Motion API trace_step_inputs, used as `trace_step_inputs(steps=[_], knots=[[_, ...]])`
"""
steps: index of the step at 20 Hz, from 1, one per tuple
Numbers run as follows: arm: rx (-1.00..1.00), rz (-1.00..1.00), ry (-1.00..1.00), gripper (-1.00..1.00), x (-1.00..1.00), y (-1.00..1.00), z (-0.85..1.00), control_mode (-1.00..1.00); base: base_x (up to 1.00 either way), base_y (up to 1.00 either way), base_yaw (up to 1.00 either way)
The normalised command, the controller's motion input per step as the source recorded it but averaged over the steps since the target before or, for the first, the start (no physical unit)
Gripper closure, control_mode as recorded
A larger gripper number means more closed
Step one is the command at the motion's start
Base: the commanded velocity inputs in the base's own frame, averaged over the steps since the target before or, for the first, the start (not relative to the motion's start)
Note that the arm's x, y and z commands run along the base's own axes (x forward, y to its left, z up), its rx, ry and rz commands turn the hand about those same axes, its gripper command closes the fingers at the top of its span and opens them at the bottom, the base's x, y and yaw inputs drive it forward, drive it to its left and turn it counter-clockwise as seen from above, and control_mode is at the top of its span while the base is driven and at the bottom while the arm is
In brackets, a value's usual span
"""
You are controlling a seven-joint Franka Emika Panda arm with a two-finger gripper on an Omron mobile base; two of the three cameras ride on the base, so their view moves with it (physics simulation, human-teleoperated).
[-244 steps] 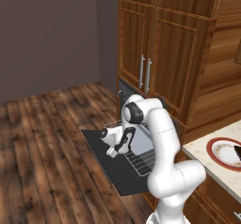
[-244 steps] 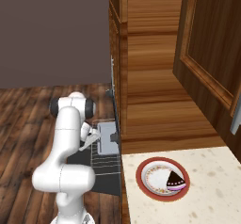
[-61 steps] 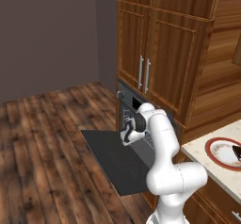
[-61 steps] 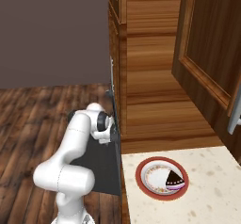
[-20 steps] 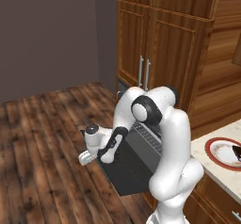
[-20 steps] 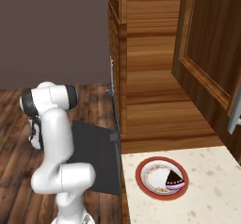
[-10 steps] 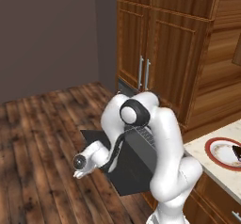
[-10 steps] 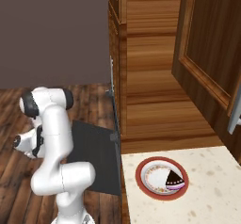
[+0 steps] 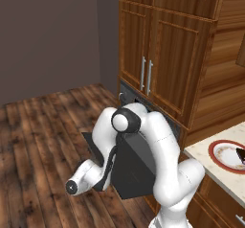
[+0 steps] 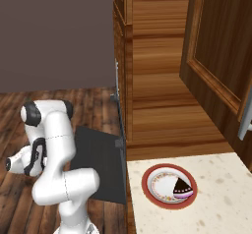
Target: Take the baked cake out of the oven and place it on the plate for cooling. Then close the oven door.
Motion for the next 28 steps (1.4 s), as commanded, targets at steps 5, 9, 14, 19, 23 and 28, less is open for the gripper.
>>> trace_step_inputs(steps=[5,9,14,19,23,28], knots=[[-0.07,-0.16,0.0,-1.0,0.0,0.14,0.0,-1.0,0.0,0.0,0.0],[-0.15,-0.21,0.0,-1.0,0.06,0.0,-0.03,-1.0,0.0,0.0,0.0],[-0.24,-0.18,-0.05,-1.0,0.27,0.0,-0.29,-1.0,0.0,0.0,0.0],[-0.24,-0.1,-0.06,-1.0,0.17,0.0,-0.28,-1.0,0.0,0.0,0.0],[-0.24,-0.04,-0.04,-1.0,0.01,0.0,-0.28,-1.0,0.0,0.0,0.0],[-0.2,-0.06,0.0,-1.0,0.07,0.0,-0.27,-1.0,0.0,0.0,0.0]])
